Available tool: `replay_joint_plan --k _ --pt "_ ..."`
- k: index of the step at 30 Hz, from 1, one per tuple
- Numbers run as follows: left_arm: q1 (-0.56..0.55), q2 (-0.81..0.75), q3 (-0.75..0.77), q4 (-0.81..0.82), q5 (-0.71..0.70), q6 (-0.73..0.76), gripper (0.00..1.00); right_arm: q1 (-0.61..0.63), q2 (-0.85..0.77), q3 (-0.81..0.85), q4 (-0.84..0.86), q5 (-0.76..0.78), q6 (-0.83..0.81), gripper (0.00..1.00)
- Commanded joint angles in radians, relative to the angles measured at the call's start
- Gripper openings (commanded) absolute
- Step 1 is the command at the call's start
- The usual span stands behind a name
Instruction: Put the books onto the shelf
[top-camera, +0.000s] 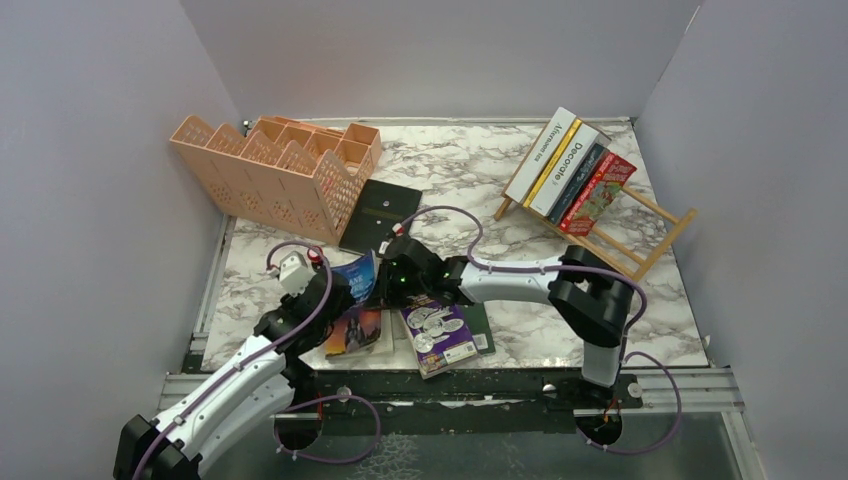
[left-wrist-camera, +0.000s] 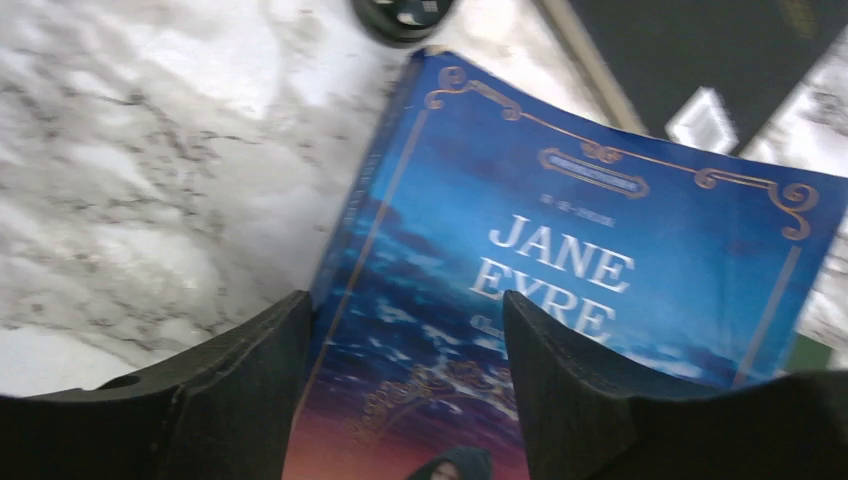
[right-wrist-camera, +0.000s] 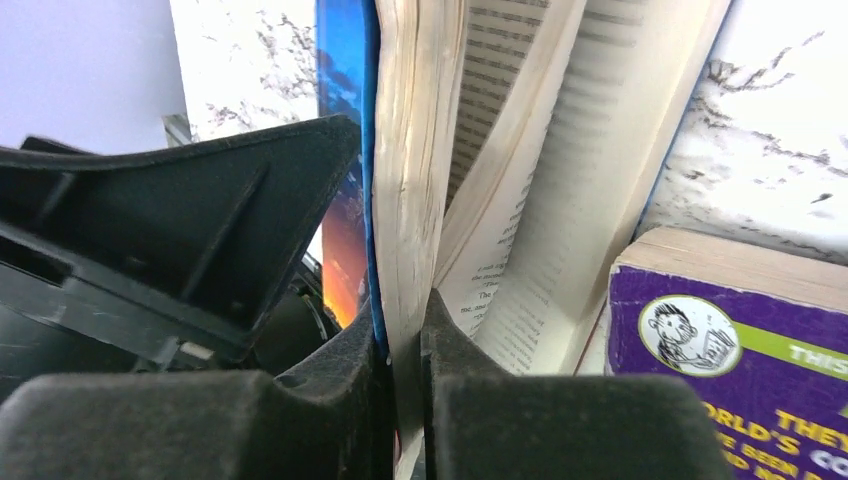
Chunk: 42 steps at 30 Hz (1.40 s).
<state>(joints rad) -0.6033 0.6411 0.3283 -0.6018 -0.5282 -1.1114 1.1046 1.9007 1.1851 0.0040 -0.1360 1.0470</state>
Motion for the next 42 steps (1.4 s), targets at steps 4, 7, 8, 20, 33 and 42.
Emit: replay_joint_plan --k 4,7,8,20,33,42 --pt "-0.016 0.005 0.224 0.044 0.099 0.178 0.82 -0.028 -0.157 -0.055 0.036 0.005 -0.182 0.09" --pt "-0.016 0.022 0.316 0.021 0.123 0.264 0.87 -0.07 -0.228 -0.077 0.065 -0.071 -0.206 0.07" --pt "-0.015 0.028 0.35 0.017 0.137 0.292 0.88 -0.085 -0.254 -0.087 0.08 -0.091 -0.208 0.06" --pt "-0.015 0.078 0.593 0.001 0.394 0.412 0.93 -0.241 -0.566 -0.116 0.091 -0.206 -0.286 0.01" --pt "-0.015 0.125 0.56 0.22 0.736 0.293 0.97 -0.355 -0.795 -0.104 0.101 -0.284 -0.32 0.01" --pt "-0.013 0.188 0.44 0.525 0.93 0.211 0.99 -0.358 -0.871 -0.17 0.172 -0.371 -0.224 0.01"
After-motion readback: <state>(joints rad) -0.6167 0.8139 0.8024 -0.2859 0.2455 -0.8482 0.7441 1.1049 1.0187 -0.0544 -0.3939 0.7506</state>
